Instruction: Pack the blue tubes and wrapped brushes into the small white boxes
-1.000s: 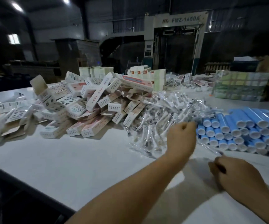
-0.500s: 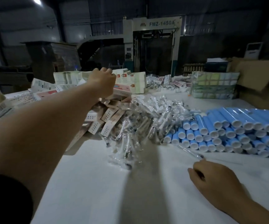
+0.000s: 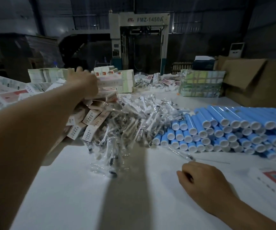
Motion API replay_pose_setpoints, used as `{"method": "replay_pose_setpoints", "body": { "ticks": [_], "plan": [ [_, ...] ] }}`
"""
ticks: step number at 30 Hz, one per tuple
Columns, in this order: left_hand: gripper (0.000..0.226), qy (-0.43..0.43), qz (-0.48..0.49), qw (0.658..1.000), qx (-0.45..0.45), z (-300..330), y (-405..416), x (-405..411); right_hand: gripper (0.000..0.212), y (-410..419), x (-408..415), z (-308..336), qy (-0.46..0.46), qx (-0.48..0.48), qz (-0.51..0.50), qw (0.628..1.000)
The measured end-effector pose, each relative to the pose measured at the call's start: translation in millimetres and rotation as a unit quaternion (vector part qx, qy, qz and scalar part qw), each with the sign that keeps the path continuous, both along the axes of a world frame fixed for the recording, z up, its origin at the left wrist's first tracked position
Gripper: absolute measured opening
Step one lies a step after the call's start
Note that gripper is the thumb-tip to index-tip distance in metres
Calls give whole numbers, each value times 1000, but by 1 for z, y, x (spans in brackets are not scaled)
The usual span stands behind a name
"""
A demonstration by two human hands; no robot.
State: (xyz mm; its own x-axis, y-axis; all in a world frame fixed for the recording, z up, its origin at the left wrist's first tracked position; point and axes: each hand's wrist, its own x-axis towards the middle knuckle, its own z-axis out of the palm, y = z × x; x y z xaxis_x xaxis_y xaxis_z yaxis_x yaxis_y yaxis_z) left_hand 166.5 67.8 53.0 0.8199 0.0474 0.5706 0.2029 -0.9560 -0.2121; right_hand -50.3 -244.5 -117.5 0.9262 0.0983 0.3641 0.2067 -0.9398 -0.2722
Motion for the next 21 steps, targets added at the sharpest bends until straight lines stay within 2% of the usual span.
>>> {"method": "replay_pose_setpoints", "body": {
  "ticks": [1, 2, 3, 4, 6, 8, 9, 10, 11, 13, 14, 15, 17, 19, 21],
  "plan": [
    [32, -20, -30, 999, -33, 3, -8, -5, 42, -1, 0, 0, 0, -1, -1, 1000],
    [35, -28, -70, 989, -124, 6, -21, -20, 42, -1, 0, -1, -1, 2, 0, 1000],
    [37, -35, -140, 955, -259, 9, -39, -38, 43, -2, 0, -2, 0, 4, 0, 1000],
    [39, -15, -213, 880, -423, 9, -58, -63, 43, -3, 0, -3, 1, 6, 0, 1000],
    [41, 78, -313, 649, -689, -1, -93, -115, 44, -2, 0, -5, -3, 32, -3, 999],
    [44, 178, -304, 457, -817, -27, -120, -153, 44, -3, 2, -4, -4, 133, -2, 991],
    [45, 212, -286, 377, -855, -41, -134, -169, 43, -5, 4, -1, -7, 220, -8, 975],
    [41, 232, -265, 321, -879, -57, -146, -181, 40, -7, 6, 3, -11, 318, -28, 948],
    [33, 237, -241, 279, -899, -74, -157, -191, 39, -11, 7, 9, -10, 417, -52, 907],
    [16, 229, -202, 222, -926, -101, -174, -207, 39, -19, 6, 19, 36, 601, -64, 796],
    [15, 227, -191, 205, -933, -111, -179, -212, 42, -22, 3, 22, 69, 667, -45, 740],
    [20, 220, -184, 186, -940, -119, -182, -214, 46, -26, 0, 24, 98, 701, -24, 706],
    [29, 199, -181, 161, -950, -127, -184, -213, 42, -30, -5, 26, 136, 694, 8, 707],
    [40, 199, -204, 153, -946, -129, -186, -215, 22, -29, -9, 25, 162, 642, 28, 749],
    [50, 215, -232, 171, -933, -132, -187, -217, 18, -25, -10, 24, 169, 593, 23, 787]
  ]
}}
